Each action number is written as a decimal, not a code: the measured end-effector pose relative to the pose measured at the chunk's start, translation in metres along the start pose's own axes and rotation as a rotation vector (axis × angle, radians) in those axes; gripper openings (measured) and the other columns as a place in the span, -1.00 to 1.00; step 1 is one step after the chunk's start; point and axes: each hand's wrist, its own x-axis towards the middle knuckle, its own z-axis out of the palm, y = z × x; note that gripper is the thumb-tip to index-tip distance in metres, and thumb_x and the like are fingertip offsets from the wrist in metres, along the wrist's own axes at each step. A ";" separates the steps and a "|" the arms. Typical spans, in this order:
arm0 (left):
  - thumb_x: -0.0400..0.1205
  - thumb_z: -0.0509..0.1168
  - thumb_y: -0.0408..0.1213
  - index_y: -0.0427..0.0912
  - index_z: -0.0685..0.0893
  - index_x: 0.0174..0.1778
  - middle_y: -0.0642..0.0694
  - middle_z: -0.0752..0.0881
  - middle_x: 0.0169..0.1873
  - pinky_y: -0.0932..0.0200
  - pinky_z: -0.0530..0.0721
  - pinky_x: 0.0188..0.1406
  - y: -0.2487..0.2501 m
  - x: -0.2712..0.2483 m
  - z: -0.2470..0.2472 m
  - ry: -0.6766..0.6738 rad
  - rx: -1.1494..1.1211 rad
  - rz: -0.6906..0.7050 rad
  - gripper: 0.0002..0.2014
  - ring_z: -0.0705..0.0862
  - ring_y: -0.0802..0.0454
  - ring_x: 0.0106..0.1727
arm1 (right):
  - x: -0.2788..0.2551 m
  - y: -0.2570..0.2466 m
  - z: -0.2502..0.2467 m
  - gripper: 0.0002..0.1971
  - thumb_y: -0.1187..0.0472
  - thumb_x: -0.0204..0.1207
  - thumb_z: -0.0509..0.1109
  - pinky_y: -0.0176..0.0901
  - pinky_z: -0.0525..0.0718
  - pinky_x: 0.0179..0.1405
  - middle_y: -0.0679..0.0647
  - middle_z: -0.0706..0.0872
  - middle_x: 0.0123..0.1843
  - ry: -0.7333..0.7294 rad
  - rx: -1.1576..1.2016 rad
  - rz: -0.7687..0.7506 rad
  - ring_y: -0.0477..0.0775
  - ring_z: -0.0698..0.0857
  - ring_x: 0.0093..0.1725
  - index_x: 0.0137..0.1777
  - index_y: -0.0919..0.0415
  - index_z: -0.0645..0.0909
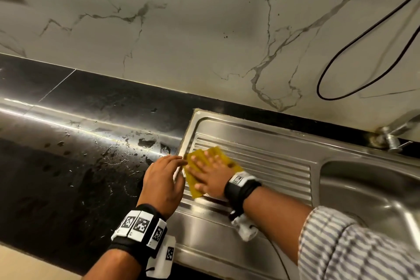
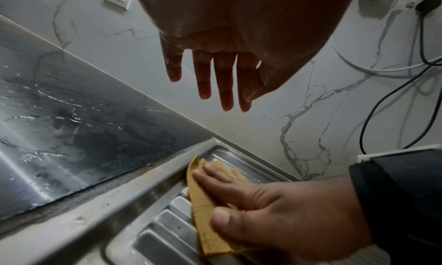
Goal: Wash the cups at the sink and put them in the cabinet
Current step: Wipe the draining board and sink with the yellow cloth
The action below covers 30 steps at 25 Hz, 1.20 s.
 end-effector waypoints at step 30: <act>0.58 0.37 -0.39 0.01 0.75 0.20 0.08 0.70 0.25 -0.20 0.57 0.44 0.004 0.015 -0.004 -0.048 -0.086 0.042 -0.68 0.61 0.04 0.36 | -0.073 0.104 0.028 -0.16 -0.64 0.44 -0.13 0.51 -0.26 0.65 -0.29 -0.51 0.70 0.013 0.292 0.593 0.32 -0.43 0.72 0.63 -0.48 -0.41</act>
